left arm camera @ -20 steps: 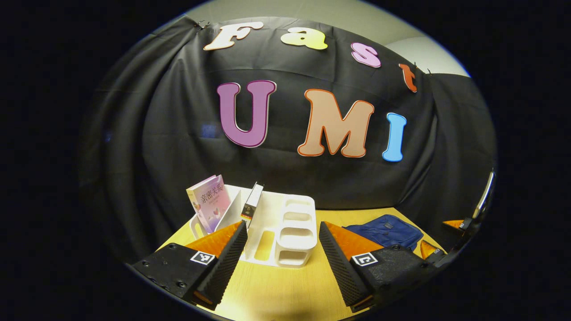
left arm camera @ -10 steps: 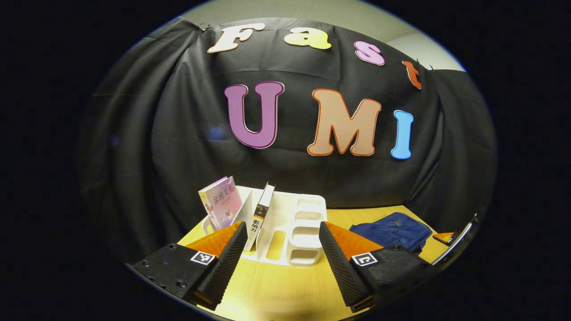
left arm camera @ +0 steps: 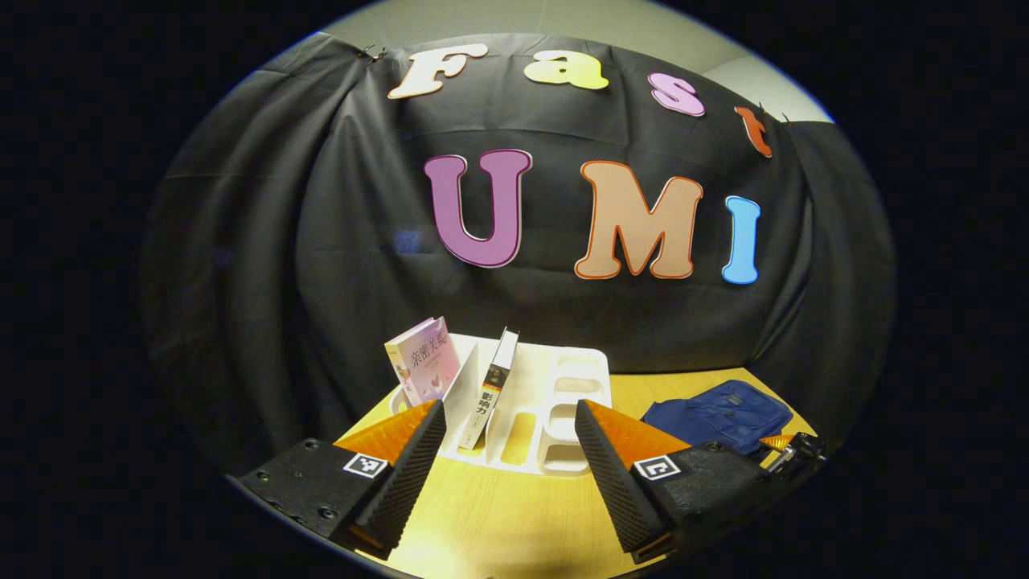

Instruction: Open the schoolbag, grab two books from the bookshelf and put them into the schoolbag.

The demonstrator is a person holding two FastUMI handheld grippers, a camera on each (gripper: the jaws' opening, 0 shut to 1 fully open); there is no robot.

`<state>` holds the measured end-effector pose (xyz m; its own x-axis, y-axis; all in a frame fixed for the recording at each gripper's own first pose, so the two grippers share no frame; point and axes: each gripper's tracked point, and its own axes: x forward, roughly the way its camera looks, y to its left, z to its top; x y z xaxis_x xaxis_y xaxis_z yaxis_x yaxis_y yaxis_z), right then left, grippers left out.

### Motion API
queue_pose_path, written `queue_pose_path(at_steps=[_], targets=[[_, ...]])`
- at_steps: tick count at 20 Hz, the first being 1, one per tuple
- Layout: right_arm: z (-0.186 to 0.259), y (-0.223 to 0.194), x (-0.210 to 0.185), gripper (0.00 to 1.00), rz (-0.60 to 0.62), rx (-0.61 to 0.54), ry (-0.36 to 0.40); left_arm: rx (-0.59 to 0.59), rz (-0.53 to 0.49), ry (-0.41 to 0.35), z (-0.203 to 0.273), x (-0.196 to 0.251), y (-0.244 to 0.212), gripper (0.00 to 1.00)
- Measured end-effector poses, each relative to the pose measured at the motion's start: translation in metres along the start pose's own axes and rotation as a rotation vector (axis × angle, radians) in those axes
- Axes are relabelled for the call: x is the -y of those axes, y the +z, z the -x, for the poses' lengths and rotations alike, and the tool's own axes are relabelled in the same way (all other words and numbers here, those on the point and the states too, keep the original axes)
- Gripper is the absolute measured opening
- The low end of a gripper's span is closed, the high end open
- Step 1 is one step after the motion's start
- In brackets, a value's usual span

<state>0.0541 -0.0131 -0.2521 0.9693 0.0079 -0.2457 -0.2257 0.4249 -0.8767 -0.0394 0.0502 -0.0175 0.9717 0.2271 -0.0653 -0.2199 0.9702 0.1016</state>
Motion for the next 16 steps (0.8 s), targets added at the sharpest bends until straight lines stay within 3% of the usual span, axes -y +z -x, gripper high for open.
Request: queue_pose_path(at_steps=[8, 16], targets=[[-0.029, -0.010, -0.003, 0.90, 0.018, -0.067, -0.002, -0.010, -0.002, 0.022, 0.001, -0.002, -0.003, 0.95], [-0.057, -0.001, 0.007, 0.89, 0.027, -0.052, -0.014, -0.035, -0.003, 0.022, 0.000, -0.002, -0.008, 0.95]])
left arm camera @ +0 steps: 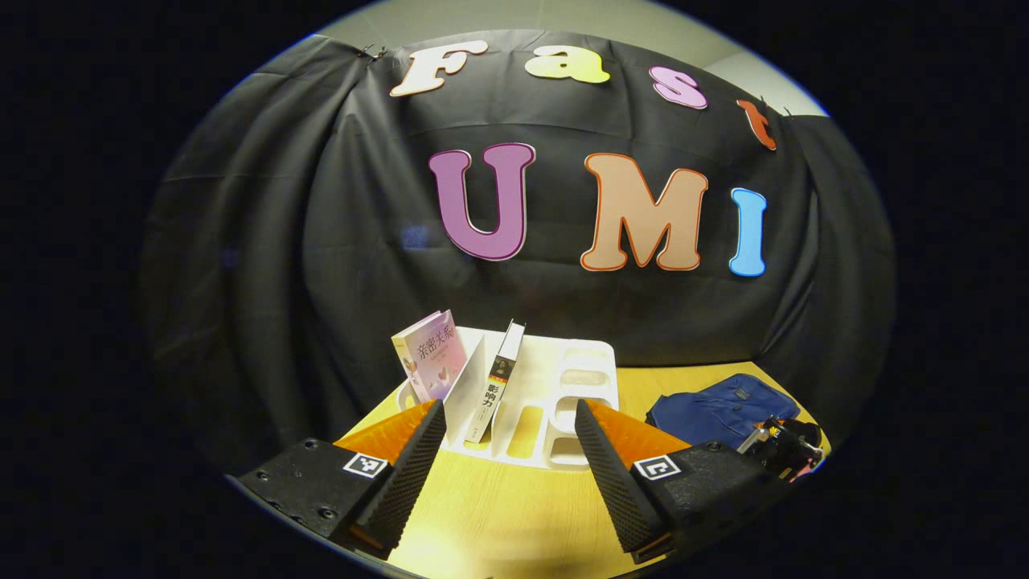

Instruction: Open the schoolbag, grab two books from the bookshelf and put them into the schoolbag.

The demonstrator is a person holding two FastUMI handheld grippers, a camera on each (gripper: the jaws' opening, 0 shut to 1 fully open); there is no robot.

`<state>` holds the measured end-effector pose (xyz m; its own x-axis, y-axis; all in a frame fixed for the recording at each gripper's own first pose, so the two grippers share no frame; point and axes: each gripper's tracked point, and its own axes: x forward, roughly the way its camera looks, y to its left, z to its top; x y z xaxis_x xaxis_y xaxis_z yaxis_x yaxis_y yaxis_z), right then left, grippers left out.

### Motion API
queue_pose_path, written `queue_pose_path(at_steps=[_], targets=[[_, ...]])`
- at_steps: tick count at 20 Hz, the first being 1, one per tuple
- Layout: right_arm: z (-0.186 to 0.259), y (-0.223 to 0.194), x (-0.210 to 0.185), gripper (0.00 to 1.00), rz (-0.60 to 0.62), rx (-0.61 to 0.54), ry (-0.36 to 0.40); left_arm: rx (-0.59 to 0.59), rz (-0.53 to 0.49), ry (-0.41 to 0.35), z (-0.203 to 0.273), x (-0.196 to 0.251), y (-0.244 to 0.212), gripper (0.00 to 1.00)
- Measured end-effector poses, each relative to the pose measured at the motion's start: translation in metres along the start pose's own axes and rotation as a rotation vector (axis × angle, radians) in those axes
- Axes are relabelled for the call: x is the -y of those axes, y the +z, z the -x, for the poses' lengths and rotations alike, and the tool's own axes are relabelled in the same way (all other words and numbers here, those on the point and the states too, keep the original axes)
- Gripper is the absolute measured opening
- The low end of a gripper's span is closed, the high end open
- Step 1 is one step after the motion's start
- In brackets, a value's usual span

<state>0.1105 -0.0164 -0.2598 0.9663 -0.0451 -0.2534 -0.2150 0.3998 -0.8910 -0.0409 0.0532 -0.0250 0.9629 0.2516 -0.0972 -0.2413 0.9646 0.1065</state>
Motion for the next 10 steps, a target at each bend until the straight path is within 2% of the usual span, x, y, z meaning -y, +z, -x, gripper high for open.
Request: queue_pose_path(at_steps=[1, 4, 5, 6, 10], targets=[[-0.004, -0.001, -0.001, 0.88, -0.003, -0.004, 0.006, -0.003, 0.002, 0.001, 0.000, 0.000, 0.000, 0.92], [-0.010, -0.001, -0.006, 0.87, -0.022, -0.013, 0.027, -0.012, 0.004, 0.012, -0.001, -0.002, -0.002, 0.95], [-0.012, -0.001, -0.009, 0.92, -0.024, -0.017, 0.036, -0.017, 0.005, 0.013, 0.000, -0.001, -0.003, 0.95], [-0.013, 0.001, -0.012, 0.80, -0.025, -0.015, 0.045, -0.021, 0.007, 0.015, 0.000, -0.002, -0.004, 0.95], [-0.017, 0.008, -0.012, 0.22, -0.030, 0.002, 0.050, -0.038, 0.010, 0.017, -0.001, -0.002, -0.008, 0.95]])
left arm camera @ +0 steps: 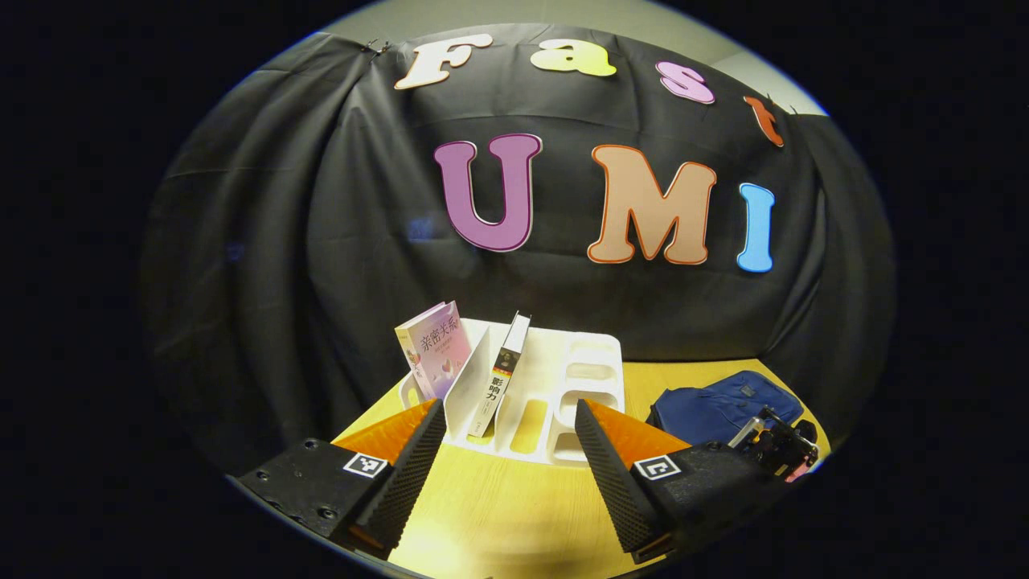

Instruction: Open the schoolbag, grab two books from the bookshelf and put them into the schoolbag.

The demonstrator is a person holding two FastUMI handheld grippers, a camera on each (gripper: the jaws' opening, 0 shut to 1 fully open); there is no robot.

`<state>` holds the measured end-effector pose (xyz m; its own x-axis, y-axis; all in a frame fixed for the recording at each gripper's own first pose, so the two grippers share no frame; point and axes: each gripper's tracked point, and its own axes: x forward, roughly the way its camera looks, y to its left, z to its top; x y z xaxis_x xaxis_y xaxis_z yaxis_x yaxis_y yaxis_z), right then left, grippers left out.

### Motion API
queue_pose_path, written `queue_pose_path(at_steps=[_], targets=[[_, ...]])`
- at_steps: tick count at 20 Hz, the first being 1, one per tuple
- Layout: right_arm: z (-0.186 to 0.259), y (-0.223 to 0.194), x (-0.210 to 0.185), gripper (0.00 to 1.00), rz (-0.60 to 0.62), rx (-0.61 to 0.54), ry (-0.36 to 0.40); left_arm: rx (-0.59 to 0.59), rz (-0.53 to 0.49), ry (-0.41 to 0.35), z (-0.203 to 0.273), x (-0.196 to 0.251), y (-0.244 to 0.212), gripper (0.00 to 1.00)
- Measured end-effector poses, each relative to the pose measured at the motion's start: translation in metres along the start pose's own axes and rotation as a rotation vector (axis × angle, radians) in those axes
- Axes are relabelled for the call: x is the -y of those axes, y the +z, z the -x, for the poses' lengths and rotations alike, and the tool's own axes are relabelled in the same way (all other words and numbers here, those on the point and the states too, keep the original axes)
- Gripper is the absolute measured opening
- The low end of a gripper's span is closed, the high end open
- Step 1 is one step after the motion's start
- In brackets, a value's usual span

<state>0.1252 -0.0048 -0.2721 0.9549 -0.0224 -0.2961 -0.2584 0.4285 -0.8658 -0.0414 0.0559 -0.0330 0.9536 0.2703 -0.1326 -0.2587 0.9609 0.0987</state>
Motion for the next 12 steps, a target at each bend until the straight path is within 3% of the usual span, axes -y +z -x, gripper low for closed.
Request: queue_pose_path(at_steps=[2, 4, 7, 12], targets=[[-0.0015, 0.0004, -0.0012, 0.07, -0.010, -0.006, 0.005, -0.006, 0.003, 0.000, -0.0005, 0.0003, -0.0010, 0.95], [-0.0001, -0.0005, 0.0000, 0.14, -0.019, -0.010, 0.005, -0.008, 0.003, 0.001, -0.0008, 0.0007, -0.0021, 0.92], [-0.0005, 0.0007, -0.0015, 0.01, -0.025, -0.009, 0.034, -0.012, 0.006, 0.002, -0.0025, 0.0000, -0.0023, 0.95], [-0.0026, -0.0033, -0.0013, 0.07, -0.080, -0.034, 0.072, -0.026, 0.018, 0.011, -0.0085, -0.0010, -0.0054, 0.95]])
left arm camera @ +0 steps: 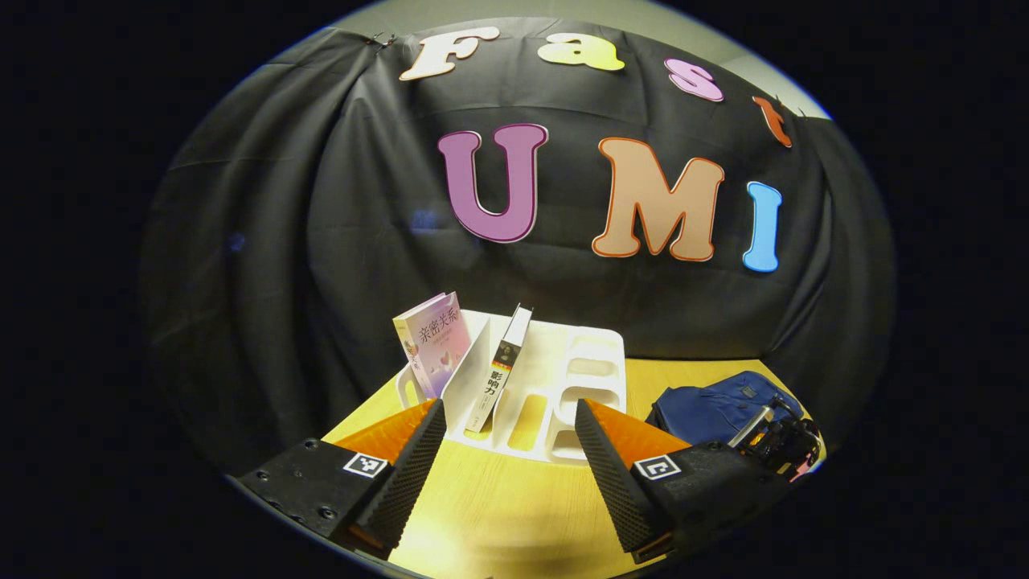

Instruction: Open the schoolbag, grab two books from the bookshelf and put them into the schoolbag.

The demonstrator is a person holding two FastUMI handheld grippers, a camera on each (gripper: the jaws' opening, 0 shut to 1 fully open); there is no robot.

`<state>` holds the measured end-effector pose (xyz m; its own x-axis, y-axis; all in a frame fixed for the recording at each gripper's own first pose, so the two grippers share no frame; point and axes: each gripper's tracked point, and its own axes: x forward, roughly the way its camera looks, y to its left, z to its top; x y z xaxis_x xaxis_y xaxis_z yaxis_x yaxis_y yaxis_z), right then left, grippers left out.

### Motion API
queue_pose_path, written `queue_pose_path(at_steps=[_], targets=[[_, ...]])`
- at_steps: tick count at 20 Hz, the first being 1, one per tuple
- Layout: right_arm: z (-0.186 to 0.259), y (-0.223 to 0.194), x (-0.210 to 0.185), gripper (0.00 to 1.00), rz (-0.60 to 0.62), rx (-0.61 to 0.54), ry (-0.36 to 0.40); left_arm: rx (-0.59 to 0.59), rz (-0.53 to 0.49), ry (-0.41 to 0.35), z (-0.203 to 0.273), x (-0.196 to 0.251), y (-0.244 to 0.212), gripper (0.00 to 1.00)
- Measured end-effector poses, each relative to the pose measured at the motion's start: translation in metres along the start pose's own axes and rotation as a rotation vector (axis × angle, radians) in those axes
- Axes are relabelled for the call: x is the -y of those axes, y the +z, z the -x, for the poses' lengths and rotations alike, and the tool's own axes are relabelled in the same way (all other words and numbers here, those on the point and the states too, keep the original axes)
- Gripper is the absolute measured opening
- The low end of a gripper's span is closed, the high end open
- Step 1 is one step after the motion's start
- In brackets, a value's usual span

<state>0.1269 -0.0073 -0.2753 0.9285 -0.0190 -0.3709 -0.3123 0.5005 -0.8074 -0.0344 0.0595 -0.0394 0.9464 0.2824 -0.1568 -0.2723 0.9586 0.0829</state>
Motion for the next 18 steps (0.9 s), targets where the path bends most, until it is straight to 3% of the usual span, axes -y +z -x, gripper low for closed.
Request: queue_pose_path(at_steps=[2, 6, 7, 8, 9, 10, 18], targets=[[0.001, 0.002, 0.004, 0.01, -0.030, 0.002, 0.002, -0.003, -0.014, 0.007, -0.002, -0.002, 0.001, 0.95], [0.004, 0.007, 0.018, 0.07, -0.097, 0.007, 0.006, -0.041, 0.023, -0.002, -0.010, -0.003, 0.001, 0.95], [0.004, 0.010, 0.023, 0.01, -0.108, 0.008, 0.002, -0.049, 0.031, -0.006, -0.014, -0.004, 0.002, 0.95], [0.005, 0.011, 0.028, 0.01, -0.116, 0.012, -0.005, -0.057, 0.032, -0.007, -0.016, -0.006, 0.005, 0.95], [0.006, 0.013, 0.034, 0.07, -0.124, 0.016, -0.015, -0.061, 0.029, -0.010, -0.021, -0.006, 0.007, 0.95], [0.007, 0.014, 0.039, 0.01, -0.132, 0.017, -0.025, -0.065, 0.021, -0.014, -0.026, -0.006, 0.010, 0.95], [0.009, 0.017, 0.073, 0.04, -0.223, 0.012, -0.077, -0.114, -0.102, -0.078, -0.078, 0.004, 0.039, 0.95]])
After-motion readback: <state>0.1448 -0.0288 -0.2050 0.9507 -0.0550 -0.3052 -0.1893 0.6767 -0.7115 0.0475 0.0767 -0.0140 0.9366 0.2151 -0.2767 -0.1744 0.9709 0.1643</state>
